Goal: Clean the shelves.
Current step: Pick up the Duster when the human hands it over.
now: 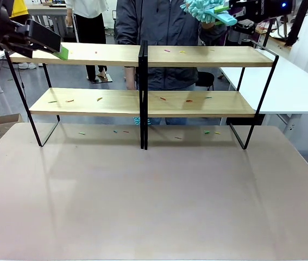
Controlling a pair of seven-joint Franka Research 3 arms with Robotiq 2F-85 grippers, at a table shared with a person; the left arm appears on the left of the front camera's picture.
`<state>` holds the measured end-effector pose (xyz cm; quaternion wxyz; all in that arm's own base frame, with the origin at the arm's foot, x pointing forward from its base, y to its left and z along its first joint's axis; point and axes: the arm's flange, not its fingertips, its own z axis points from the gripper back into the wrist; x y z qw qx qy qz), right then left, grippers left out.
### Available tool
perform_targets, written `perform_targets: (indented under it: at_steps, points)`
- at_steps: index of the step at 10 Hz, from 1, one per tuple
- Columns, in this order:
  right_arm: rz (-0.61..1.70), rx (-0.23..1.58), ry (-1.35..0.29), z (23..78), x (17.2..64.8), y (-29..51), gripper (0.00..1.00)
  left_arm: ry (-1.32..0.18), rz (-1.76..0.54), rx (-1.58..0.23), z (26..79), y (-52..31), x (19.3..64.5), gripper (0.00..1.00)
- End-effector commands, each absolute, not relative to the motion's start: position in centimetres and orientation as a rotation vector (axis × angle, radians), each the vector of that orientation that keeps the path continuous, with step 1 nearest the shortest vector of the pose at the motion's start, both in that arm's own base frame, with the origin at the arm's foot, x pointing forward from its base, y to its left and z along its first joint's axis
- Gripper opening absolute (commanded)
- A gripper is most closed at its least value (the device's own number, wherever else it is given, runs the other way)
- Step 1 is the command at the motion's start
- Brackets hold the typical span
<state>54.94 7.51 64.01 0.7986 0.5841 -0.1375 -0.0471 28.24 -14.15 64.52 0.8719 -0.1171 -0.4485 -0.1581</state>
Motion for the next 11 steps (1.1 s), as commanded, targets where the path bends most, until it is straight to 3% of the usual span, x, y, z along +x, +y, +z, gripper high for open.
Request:
perform_targets:
  at_steps: [1, 5, 7, 11]
  points:
    - [-0.084, 1.246, -0.311, 63.5, 54.6, 7.7, 0.0, -0.947, -0.332, -0.25, 64.5, -14.2, 28.2, 1.0]
    - [-0.082, 1.25, -0.315, 63.7, 53.9, 6.6, 0.0, -0.947, -0.332, -0.25, 64.5, -14.2, 28.2, 1.0]
    - [-0.027, 1.152, -0.342, 64.9, 51.5, 3.7, 0.0, -0.947, -0.332, -0.25, 64.5, -14.2, 28.2, 1.0]
    - [-0.09, 0.948, -0.618, 67.3, 33.4, -14.8, 0.0, -0.947, -0.332, -0.25, 64.5, -14.2, 28.2, 1.0]
